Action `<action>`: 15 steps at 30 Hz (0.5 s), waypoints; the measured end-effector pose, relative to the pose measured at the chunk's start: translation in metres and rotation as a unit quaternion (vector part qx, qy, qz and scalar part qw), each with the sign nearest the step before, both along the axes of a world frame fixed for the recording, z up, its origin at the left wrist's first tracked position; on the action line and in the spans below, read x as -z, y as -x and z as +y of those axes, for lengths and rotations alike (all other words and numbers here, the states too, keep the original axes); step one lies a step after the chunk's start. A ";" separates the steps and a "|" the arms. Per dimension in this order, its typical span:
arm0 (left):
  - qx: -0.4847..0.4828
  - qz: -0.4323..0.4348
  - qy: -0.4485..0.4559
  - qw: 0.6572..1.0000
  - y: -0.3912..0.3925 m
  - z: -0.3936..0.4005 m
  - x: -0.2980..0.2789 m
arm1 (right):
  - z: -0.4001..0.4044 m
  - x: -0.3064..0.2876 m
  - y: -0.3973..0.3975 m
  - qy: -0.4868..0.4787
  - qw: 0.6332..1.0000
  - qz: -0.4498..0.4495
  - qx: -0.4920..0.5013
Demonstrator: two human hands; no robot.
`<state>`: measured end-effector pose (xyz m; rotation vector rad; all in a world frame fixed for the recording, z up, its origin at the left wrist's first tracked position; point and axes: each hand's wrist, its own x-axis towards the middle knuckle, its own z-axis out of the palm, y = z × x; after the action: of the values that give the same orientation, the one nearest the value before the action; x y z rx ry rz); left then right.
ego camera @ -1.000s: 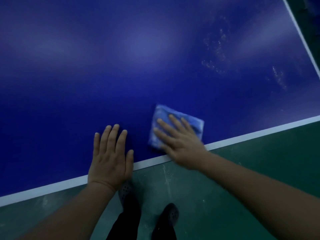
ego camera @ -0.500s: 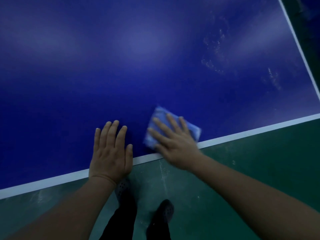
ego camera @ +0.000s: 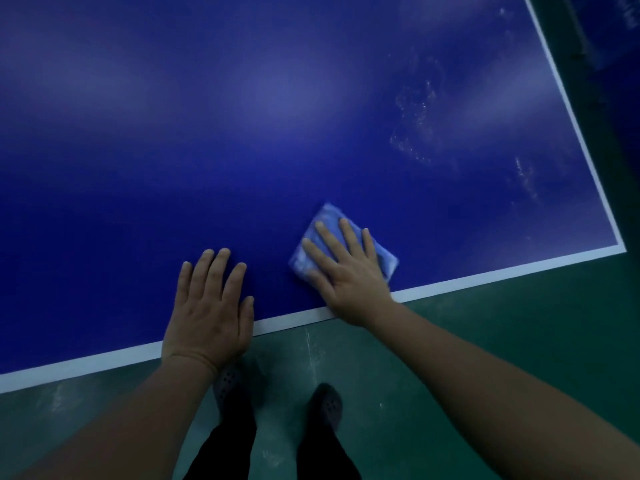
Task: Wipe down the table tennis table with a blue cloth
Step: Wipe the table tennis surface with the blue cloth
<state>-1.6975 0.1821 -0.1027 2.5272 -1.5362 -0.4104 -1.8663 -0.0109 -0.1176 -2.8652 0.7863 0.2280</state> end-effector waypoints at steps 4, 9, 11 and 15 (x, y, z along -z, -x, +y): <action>0.001 -0.016 0.008 1.000 0.000 0.000 0.003 | -0.096 -0.008 0.063 0.019 0.966 0.033 0.254; -0.012 -0.031 0.009 0.999 0.002 -0.002 0.004 | -0.131 -0.012 0.040 0.016 0.899 0.006 0.438; -0.029 -0.043 0.008 0.999 0.004 -0.004 0.004 | -0.095 -0.003 0.002 0.020 0.962 -0.012 0.274; -0.121 -0.053 0.033 0.991 0.032 -0.027 -0.002 | -0.045 0.001 -0.016 -0.031 0.991 -0.036 -0.125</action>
<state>-1.7295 0.1556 -0.1006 2.6767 -1.2302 -0.1908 -1.8507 -0.0563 -0.1186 -2.8895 0.3981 0.1749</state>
